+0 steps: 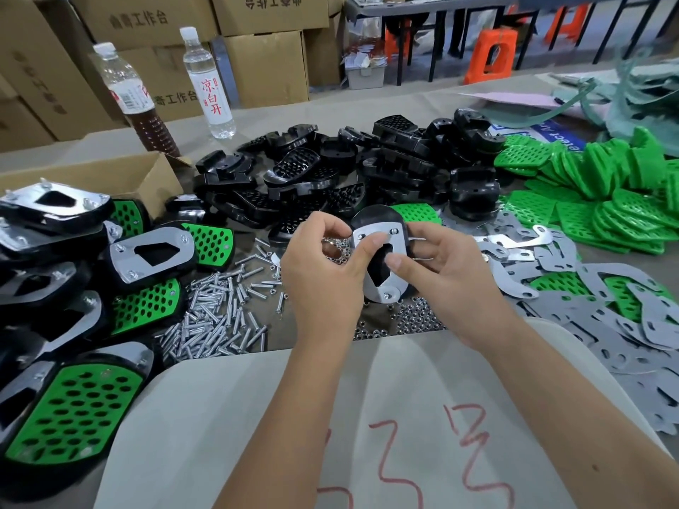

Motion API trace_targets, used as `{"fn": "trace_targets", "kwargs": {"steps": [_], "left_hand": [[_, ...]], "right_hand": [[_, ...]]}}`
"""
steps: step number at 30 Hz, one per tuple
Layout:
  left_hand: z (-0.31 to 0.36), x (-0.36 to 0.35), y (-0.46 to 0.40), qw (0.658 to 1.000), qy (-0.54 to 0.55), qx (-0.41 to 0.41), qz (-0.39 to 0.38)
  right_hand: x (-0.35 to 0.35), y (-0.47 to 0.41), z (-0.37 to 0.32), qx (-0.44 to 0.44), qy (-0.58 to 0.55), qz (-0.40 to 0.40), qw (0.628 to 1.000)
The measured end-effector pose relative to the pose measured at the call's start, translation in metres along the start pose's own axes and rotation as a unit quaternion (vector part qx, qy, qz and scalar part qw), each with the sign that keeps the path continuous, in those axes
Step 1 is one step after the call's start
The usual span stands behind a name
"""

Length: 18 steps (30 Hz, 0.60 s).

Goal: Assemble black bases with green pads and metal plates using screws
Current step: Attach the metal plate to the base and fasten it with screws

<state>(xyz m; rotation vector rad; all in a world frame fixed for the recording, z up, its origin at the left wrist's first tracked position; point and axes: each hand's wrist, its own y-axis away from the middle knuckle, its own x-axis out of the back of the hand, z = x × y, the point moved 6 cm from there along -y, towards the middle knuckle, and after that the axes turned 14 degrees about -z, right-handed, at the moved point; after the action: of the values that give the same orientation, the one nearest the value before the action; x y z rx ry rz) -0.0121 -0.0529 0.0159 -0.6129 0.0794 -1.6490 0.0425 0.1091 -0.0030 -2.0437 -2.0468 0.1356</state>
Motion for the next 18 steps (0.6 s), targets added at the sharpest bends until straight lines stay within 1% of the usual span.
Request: {"fn": "trace_targets", "kwargs": {"steps": [1,3,5,8,10,12,14,16,18], "left_hand": [[0.0,0.0,0.001,1.0,0.007,0.005,0.01],[-0.006,-0.002,0.003,0.997,0.061,0.05,0.008],[-0.014,-0.011,0.001,0.99,0.102,0.091,-0.04],[-0.015,-0.019,-0.004,0.981,0.125,0.092,-0.121],[-0.019,-0.021,-0.005,0.963,0.185,0.118,-0.159],[-0.024,-0.021,-0.004,0.944,0.231,0.152,-0.182],[-0.027,-0.021,-0.003,0.937,0.25,0.17,-0.176],[-0.027,-0.019,-0.003,0.933,0.271,0.182,-0.153],[-0.031,-0.015,-0.005,0.927,0.294,0.202,-0.112]], "right_hand": [[0.0,0.0,0.0,0.005,-0.004,0.001,1.0],[0.002,0.0,-0.001,0.013,-0.014,0.003,1.0],[0.003,0.0,0.0,0.012,-0.022,0.004,1.0],[0.004,-0.001,0.001,0.012,-0.037,0.011,0.999],[0.006,-0.001,-0.001,0.008,-0.034,0.025,0.999],[0.007,-0.001,0.0,-0.002,-0.029,0.019,0.999],[0.005,-0.004,0.0,-0.014,-0.013,0.006,1.0],[0.007,-0.007,-0.002,-0.019,0.051,0.02,0.998],[0.012,-0.006,-0.009,-0.012,0.197,0.053,0.979]]}}
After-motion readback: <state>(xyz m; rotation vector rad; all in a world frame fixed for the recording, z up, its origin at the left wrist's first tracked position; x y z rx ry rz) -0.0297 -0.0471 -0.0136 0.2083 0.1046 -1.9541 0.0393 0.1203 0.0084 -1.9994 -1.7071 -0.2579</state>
